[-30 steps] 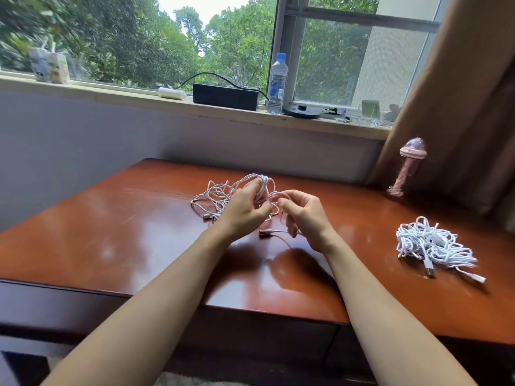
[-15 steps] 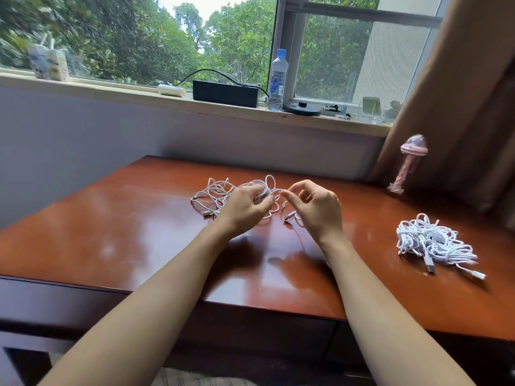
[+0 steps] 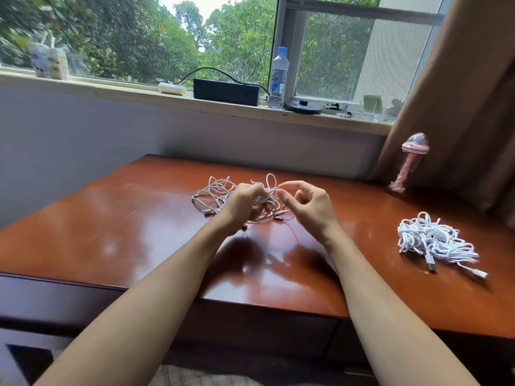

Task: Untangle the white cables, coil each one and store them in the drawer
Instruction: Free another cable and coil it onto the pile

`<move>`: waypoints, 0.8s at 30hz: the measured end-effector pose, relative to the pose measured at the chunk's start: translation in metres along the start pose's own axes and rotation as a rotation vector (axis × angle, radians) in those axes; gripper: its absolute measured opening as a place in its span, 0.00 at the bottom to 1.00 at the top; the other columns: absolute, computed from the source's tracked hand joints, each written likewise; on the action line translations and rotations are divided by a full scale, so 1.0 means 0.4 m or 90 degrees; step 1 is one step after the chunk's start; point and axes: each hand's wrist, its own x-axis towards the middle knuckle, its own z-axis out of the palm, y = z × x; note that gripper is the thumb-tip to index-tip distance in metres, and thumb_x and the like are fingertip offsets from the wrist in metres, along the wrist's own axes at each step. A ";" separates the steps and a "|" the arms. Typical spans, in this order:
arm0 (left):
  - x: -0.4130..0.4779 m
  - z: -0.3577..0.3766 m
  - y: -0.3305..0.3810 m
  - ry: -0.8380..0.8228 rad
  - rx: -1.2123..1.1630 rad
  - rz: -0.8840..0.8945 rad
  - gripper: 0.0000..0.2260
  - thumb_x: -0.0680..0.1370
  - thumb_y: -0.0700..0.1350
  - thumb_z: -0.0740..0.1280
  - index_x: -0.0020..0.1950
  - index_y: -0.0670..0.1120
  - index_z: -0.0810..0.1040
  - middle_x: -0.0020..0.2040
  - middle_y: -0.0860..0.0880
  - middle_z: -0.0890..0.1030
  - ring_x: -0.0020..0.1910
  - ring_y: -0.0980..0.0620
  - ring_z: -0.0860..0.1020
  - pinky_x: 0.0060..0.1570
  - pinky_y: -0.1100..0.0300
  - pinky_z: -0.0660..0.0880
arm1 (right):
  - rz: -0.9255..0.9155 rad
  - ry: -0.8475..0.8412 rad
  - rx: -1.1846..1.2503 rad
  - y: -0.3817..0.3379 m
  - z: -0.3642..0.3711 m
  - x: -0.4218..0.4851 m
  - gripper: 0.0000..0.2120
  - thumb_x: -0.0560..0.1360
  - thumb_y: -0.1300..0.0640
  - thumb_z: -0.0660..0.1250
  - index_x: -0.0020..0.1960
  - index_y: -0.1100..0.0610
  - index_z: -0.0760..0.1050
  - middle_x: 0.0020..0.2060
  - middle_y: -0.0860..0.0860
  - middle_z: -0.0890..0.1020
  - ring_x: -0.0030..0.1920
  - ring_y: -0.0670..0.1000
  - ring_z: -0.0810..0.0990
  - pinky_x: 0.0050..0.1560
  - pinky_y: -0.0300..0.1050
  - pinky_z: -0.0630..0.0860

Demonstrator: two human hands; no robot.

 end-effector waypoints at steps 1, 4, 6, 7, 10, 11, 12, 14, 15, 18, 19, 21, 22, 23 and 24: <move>0.003 -0.001 -0.001 0.015 -0.007 -0.008 0.13 0.74 0.44 0.58 0.36 0.37 0.73 0.19 0.53 0.68 0.19 0.57 0.61 0.25 0.64 0.58 | 0.012 -0.039 0.032 -0.011 -0.003 -0.006 0.08 0.77 0.51 0.74 0.55 0.50 0.84 0.27 0.51 0.70 0.29 0.45 0.67 0.32 0.38 0.65; 0.012 -0.006 -0.004 0.048 -0.041 -0.044 0.17 0.79 0.39 0.56 0.30 0.41 0.71 0.21 0.52 0.70 0.19 0.56 0.63 0.25 0.63 0.59 | 0.052 -0.148 0.150 -0.036 -0.009 -0.019 0.14 0.76 0.55 0.74 0.61 0.52 0.82 0.42 0.51 0.87 0.41 0.41 0.81 0.45 0.33 0.75; 0.015 -0.008 -0.005 0.049 -0.065 -0.078 0.20 0.78 0.41 0.56 0.27 0.44 0.72 0.22 0.50 0.70 0.20 0.54 0.64 0.26 0.63 0.60 | 0.066 -0.189 0.186 -0.046 -0.009 -0.024 0.17 0.74 0.58 0.76 0.62 0.50 0.81 0.46 0.46 0.88 0.46 0.41 0.83 0.49 0.32 0.77; 0.016 -0.009 -0.007 0.044 -0.077 -0.092 0.22 0.78 0.42 0.55 0.24 0.45 0.72 0.21 0.49 0.70 0.20 0.54 0.64 0.25 0.64 0.62 | 0.070 -0.205 0.194 -0.047 -0.007 -0.025 0.19 0.73 0.61 0.76 0.63 0.50 0.80 0.46 0.45 0.87 0.46 0.41 0.83 0.49 0.32 0.77; 0.012 -0.004 0.000 0.017 -0.114 -0.125 0.23 0.79 0.42 0.53 0.23 0.44 0.69 0.19 0.50 0.68 0.17 0.54 0.65 0.24 0.66 0.64 | 0.074 -0.212 0.190 -0.044 -0.005 -0.024 0.21 0.73 0.65 0.76 0.63 0.53 0.79 0.45 0.44 0.87 0.45 0.40 0.83 0.47 0.31 0.77; 0.013 -0.003 -0.001 0.006 -0.121 -0.131 0.23 0.79 0.42 0.53 0.23 0.44 0.69 0.19 0.50 0.67 0.17 0.55 0.64 0.23 0.67 0.63 | 0.075 -0.211 0.189 -0.044 -0.006 -0.024 0.21 0.73 0.65 0.76 0.63 0.54 0.79 0.44 0.44 0.87 0.44 0.40 0.83 0.47 0.31 0.77; 0.013 -0.003 0.000 -0.002 -0.127 -0.138 0.24 0.79 0.43 0.52 0.22 0.45 0.69 0.19 0.50 0.65 0.17 0.55 0.62 0.23 0.67 0.62 | 0.078 -0.213 0.191 -0.043 -0.006 -0.024 0.21 0.73 0.66 0.76 0.64 0.55 0.79 0.44 0.43 0.87 0.44 0.39 0.83 0.47 0.31 0.77; 0.016 -0.010 -0.004 -0.019 -0.117 -0.147 0.25 0.78 0.44 0.52 0.20 0.47 0.69 0.20 0.50 0.60 0.21 0.54 0.56 0.25 0.63 0.57 | 0.085 -0.220 0.190 -0.042 -0.005 -0.024 0.21 0.74 0.66 0.75 0.66 0.59 0.79 0.42 0.42 0.87 0.43 0.39 0.82 0.48 0.31 0.76; 0.020 -0.014 -0.008 -0.021 -0.110 -0.152 0.25 0.78 0.45 0.52 0.20 0.48 0.69 0.22 0.50 0.58 0.22 0.53 0.54 0.26 0.62 0.54 | 0.086 -0.222 0.191 -0.041 -0.006 -0.024 0.21 0.74 0.66 0.75 0.66 0.60 0.79 0.41 0.42 0.86 0.43 0.39 0.82 0.48 0.31 0.76; 0.021 -0.014 -0.011 -0.026 -0.107 -0.159 0.25 0.78 0.45 0.52 0.19 0.48 0.69 0.21 0.51 0.57 0.22 0.53 0.53 0.26 0.61 0.52 | 0.076 -0.226 0.198 -0.032 -0.010 -0.020 0.18 0.75 0.67 0.74 0.64 0.65 0.79 0.32 0.40 0.83 0.35 0.38 0.80 0.45 0.32 0.76; 0.019 -0.013 -0.009 -0.033 -0.106 -0.159 0.26 0.78 0.45 0.51 0.19 0.47 0.68 0.20 0.51 0.57 0.22 0.54 0.52 0.25 0.61 0.52 | 0.075 -0.228 0.200 -0.031 -0.011 -0.019 0.17 0.75 0.67 0.73 0.64 0.66 0.78 0.28 0.39 0.80 0.32 0.38 0.79 0.43 0.30 0.75; 0.018 -0.011 -0.006 -0.034 -0.109 -0.164 0.25 0.78 0.45 0.51 0.20 0.48 0.69 0.19 0.52 0.56 0.21 0.55 0.52 0.23 0.63 0.53 | 0.080 -0.231 0.204 -0.029 -0.011 -0.019 0.16 0.76 0.68 0.72 0.63 0.68 0.78 0.26 0.40 0.79 0.30 0.39 0.78 0.41 0.29 0.74; 0.019 -0.012 -0.006 -0.026 -0.110 -0.168 0.24 0.78 0.45 0.51 0.22 0.46 0.69 0.19 0.52 0.56 0.21 0.55 0.52 0.23 0.63 0.53 | 0.084 -0.229 0.204 -0.026 -0.011 -0.019 0.15 0.76 0.68 0.72 0.62 0.68 0.79 0.28 0.40 0.80 0.31 0.39 0.79 0.42 0.29 0.75; 0.021 -0.013 -0.007 -0.019 -0.108 -0.171 0.22 0.78 0.46 0.52 0.24 0.44 0.69 0.20 0.52 0.56 0.21 0.54 0.52 0.23 0.63 0.52 | 0.091 -0.223 0.203 -0.025 -0.010 -0.019 0.15 0.76 0.67 0.73 0.61 0.69 0.79 0.30 0.41 0.82 0.33 0.39 0.80 0.42 0.30 0.76; 0.022 -0.014 -0.009 -0.013 -0.104 -0.172 0.20 0.78 0.46 0.52 0.26 0.43 0.68 0.20 0.52 0.56 0.21 0.54 0.52 0.24 0.63 0.52 | 0.098 -0.219 0.199 -0.025 -0.008 -0.019 0.14 0.75 0.67 0.73 0.60 0.69 0.80 0.33 0.42 0.84 0.35 0.40 0.81 0.43 0.31 0.76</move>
